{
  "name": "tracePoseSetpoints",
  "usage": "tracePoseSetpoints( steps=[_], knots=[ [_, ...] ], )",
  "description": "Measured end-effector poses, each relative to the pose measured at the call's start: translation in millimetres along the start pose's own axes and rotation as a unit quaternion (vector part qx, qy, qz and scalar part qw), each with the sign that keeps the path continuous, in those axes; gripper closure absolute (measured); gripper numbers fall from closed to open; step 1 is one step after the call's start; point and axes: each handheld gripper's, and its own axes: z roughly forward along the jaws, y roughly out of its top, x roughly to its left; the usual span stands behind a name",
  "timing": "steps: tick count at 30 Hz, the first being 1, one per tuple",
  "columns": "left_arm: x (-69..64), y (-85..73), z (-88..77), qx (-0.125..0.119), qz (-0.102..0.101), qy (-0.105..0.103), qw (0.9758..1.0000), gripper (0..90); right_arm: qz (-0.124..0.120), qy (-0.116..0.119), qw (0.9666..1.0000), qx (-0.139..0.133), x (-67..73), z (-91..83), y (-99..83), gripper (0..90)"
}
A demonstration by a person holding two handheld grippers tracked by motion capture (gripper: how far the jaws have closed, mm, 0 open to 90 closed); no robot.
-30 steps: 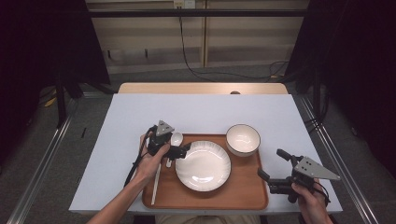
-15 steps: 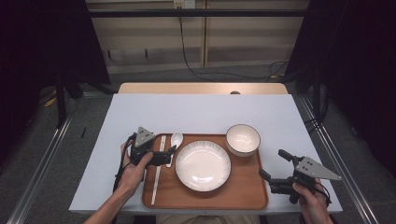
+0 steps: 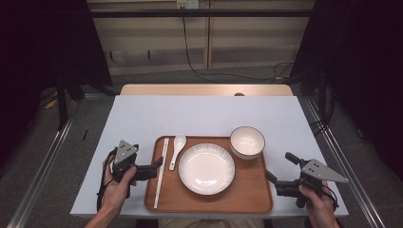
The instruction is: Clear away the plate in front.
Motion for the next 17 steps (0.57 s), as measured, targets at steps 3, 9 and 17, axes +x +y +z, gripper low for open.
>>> tracePoseSetpoints(
  steps=[3,9,17],
  knots=[
    [2.9,-7.7,-7.9,0.011,-0.001,0.000,0.9999,1.5,-0.002,-0.004,1.0000,0.004,-0.9,-0.4,-0.3,1.2],
    [13.3,-20.6,-15.5,0.005,-0.002,0.018,0.9998,1.9,0.002,-0.010,0.9999,0.011,-3.6,-2.3,-0.9,1.3],
    [22.5,-18.9,-12.8,0.003,-0.007,0.022,0.9997,2.3,-0.002,-0.013,0.9998,0.016,-3.0,-4.9,-0.3,1.3]
  ],
)
